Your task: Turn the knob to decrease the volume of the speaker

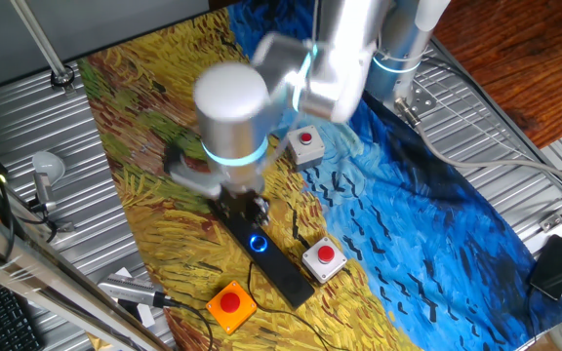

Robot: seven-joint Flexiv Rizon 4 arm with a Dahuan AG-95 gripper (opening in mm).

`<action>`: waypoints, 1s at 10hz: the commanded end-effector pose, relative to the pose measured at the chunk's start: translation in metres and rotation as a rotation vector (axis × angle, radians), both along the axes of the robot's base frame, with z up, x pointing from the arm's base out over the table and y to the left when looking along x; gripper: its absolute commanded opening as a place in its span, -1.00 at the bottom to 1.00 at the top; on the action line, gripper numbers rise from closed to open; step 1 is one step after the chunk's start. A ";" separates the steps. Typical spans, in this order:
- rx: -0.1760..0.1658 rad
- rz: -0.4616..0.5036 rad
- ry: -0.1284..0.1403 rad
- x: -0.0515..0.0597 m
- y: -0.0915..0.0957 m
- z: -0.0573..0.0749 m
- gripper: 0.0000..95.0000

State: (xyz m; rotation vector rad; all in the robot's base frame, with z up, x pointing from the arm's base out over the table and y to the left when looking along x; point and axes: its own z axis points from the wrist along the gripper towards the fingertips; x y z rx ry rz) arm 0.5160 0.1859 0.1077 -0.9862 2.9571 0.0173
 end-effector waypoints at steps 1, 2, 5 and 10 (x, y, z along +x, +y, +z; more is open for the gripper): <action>0.030 -0.001 -0.007 0.003 0.002 -0.003 -1.00; 0.037 -0.012 -0.007 0.003 0.002 -0.003 -1.00; 0.052 -0.114 -0.007 0.003 0.002 -0.003 -0.60; 0.026 -0.137 -0.008 0.003 0.002 -0.003 -0.60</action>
